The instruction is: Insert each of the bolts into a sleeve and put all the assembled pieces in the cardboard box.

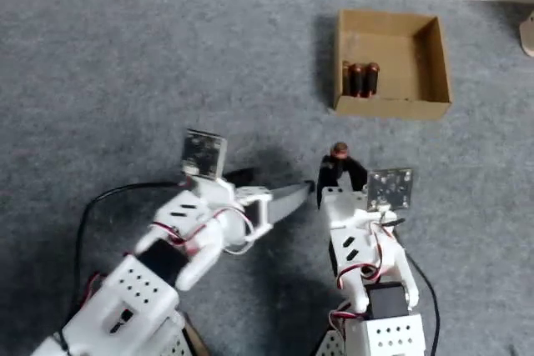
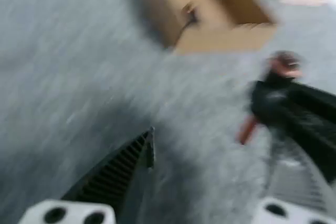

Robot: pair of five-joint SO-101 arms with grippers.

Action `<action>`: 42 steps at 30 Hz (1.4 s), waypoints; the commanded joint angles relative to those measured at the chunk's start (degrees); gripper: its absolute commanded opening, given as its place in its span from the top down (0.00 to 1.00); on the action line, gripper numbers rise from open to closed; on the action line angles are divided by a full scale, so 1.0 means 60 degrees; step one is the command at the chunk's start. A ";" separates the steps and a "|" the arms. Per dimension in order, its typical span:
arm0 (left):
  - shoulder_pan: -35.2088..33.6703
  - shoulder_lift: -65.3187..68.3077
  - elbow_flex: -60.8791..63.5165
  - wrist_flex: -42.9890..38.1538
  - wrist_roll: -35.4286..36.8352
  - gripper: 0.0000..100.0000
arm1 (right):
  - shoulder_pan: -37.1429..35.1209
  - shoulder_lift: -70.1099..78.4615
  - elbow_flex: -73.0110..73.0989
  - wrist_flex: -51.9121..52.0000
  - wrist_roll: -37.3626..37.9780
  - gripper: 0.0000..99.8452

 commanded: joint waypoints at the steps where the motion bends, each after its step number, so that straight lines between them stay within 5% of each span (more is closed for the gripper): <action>1: -0.1223 -0.0623 -0.0374 0.1216 0.0190 0.65 | 0.0095 -0.0139 0.0212 0.0432 0.0557 1.00; 10: -0.3245 -0.0755 0.0300 0.1700 0.0132 0.88 | 0.0139 0.1399 -0.1062 0.1092 0.1245 1.00; 23: -0.3582 -0.0784 0.1355 0.0806 -0.1421 0.88 | 0.2103 1.1612 -0.9179 0.0081 0.1231 1.00; 30: -0.4066 -0.0784 0.2220 -0.0733 -0.2344 0.88 | 0.2220 1.5553 -1.3238 0.0081 0.1231 1.00; 42: -0.4007 -0.0784 0.2469 -0.0762 -0.3546 0.88 | 0.2615 2.1092 -1.9744 0.0711 0.1216 1.00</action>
